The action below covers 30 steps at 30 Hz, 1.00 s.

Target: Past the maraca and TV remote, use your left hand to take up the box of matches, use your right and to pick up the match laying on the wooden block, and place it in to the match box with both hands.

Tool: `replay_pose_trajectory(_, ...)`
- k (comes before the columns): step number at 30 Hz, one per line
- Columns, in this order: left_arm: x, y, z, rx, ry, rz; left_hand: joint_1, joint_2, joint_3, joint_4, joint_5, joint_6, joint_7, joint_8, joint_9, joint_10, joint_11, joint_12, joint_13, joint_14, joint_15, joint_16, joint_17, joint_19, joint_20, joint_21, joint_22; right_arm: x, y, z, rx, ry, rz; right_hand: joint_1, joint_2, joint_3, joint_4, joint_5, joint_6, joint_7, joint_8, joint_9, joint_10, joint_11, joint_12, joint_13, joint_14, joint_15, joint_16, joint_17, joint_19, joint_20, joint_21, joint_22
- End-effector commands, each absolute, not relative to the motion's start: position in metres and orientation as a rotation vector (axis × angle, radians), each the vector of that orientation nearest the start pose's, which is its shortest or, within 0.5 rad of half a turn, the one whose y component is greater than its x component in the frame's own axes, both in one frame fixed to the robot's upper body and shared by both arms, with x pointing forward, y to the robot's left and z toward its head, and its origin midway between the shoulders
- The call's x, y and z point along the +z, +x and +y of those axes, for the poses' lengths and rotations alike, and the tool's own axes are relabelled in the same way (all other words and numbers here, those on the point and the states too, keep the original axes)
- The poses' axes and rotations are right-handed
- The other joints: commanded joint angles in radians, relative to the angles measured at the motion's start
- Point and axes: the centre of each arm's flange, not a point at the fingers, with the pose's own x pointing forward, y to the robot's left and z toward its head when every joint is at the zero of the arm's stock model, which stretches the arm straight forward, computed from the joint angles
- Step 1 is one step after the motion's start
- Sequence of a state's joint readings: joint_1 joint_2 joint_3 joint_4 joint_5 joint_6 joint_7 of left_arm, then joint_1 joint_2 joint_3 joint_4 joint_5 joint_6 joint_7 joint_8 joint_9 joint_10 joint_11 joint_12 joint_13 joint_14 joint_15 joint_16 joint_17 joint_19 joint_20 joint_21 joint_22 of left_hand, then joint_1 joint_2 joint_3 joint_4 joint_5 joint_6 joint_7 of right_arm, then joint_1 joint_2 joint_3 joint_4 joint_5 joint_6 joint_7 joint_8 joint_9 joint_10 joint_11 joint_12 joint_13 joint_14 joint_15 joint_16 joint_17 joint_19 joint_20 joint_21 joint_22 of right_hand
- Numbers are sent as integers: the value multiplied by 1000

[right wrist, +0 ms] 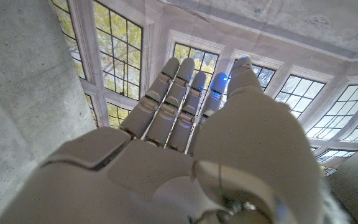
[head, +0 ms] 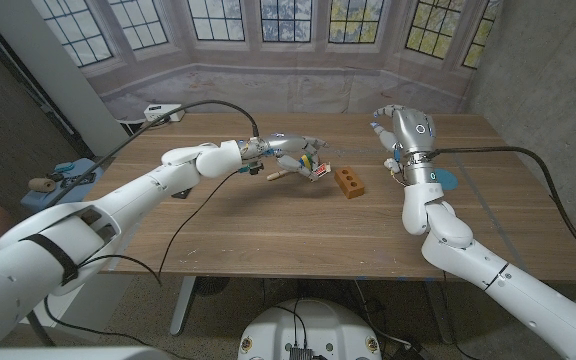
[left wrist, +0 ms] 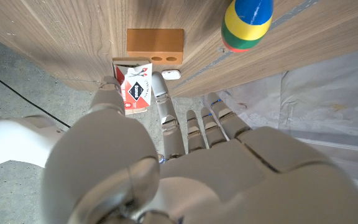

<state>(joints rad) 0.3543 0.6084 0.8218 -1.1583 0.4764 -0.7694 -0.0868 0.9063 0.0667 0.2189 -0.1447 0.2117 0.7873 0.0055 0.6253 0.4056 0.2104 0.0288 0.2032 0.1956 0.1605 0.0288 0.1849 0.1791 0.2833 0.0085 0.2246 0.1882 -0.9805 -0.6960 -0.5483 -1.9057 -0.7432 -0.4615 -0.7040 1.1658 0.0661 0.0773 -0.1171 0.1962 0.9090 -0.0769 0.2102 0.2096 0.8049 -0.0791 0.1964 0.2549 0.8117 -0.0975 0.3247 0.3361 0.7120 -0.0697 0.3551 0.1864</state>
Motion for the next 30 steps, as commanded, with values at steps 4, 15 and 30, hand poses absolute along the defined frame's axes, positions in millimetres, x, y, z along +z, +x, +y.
replay_pose_trajectory(4,44,616,146,-645,1505,-1059,14,23,-3,1,6,-4,0,2,2,-4,-1,-1,3,-9,-2,0,2,-7,0,-3,6,26,520,-227,-680,-992,-922,-7,4,-2,0,1,0,-1,1,1,0,-3,7,1,-8,-109,7,5,-11,-60,-4,1)
replay_pose_trajectory(15,39,614,156,-645,1513,-1036,14,23,-3,1,6,-5,2,2,2,-5,-3,-1,3,-10,-3,0,2,-8,0,-3,6,25,524,-227,-638,-908,-886,-10,7,-2,0,0,-5,2,-1,0,-7,-2,6,0,-15,-109,8,9,-12,-62,-5,1)
replay_pose_trajectory(30,36,614,166,-656,1537,-1011,15,25,-2,-1,6,-11,3,1,3,-5,-2,0,3,-11,-3,1,2,-9,1,-2,6,27,528,-229,-543,-752,-807,-12,9,-1,-2,-2,-6,3,-1,0,-11,0,5,-1,-20,-110,9,11,-13,-64,-5,1)
